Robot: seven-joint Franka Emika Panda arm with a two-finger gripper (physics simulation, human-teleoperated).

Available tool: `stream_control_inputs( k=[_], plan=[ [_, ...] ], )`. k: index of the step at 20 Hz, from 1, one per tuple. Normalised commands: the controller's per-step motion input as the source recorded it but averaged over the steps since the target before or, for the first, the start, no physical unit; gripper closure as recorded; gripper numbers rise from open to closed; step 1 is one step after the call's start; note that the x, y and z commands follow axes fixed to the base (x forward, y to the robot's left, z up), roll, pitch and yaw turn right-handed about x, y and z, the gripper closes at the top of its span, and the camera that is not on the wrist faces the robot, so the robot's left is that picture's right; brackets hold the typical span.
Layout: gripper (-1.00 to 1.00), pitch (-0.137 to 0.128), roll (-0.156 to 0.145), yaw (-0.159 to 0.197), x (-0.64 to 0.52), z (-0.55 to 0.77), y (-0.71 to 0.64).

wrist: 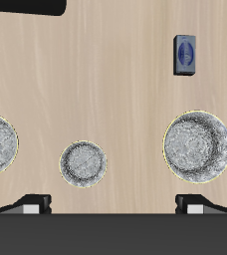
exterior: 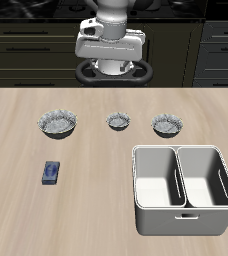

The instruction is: Stack the smallest bowl on the middle-sized bowl

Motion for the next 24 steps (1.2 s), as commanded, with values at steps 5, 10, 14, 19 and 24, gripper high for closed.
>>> stream_control_inputs(
  k=[5,10,14,19,24],
  plan=[
    [-1.0,0.033,-0.001,0.021,0.02,-0.29,0.04],
    [-1.0,-0.003,-0.004,0.0,-0.05,-0.22,0.0],
    [-1.0,0.021,0.006,-0.004,-0.03,-0.23,0.0],
    [-1.0,0.003,0.008,-0.004,-0.03,-0.18,0.03],
    [-1.0,0.019,0.006,-0.012,-0.06,-0.25,0.01]
  ],
)
